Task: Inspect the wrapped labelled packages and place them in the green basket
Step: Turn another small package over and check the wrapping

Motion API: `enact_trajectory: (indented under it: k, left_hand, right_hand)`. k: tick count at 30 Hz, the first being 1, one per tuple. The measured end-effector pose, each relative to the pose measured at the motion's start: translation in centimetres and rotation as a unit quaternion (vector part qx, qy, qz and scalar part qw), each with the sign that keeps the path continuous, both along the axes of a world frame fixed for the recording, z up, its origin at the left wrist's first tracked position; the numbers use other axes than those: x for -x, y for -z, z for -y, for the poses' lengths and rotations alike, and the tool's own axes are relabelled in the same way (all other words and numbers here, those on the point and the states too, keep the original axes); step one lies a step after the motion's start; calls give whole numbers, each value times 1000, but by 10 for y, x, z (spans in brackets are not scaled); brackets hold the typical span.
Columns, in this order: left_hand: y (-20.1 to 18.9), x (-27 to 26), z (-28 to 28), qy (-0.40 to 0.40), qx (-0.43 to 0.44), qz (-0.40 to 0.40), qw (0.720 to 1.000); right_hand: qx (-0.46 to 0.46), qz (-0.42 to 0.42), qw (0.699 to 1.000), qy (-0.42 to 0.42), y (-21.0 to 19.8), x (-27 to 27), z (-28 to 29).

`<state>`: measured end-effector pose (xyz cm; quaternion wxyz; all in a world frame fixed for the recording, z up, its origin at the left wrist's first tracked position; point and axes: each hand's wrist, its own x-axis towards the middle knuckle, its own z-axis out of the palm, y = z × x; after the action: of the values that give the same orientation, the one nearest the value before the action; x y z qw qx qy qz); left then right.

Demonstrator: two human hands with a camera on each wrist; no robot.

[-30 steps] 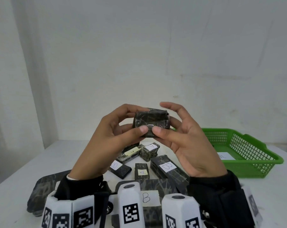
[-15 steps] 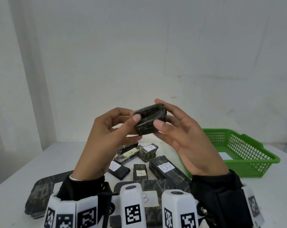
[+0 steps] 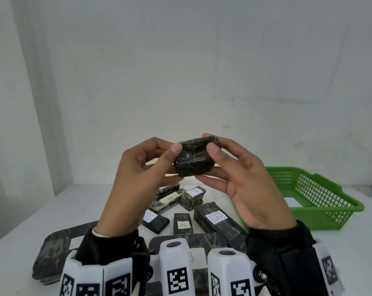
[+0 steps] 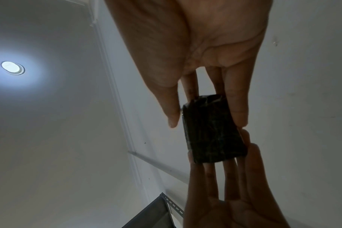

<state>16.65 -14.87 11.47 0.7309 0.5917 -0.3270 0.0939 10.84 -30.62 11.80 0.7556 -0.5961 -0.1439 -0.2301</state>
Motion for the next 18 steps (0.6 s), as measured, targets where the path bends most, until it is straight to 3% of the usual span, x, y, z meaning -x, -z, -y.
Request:
enact_trajectory:
  k: [4,18]
  left_hand:
    - [1,0,-1,23,-24,-8,999]
    - [0,3,2,-1,-28,9,1000]
  right_hand:
    - [-14,22,999,45,2,-1,0]
    - [-21,1,998,55,1,2,-7]
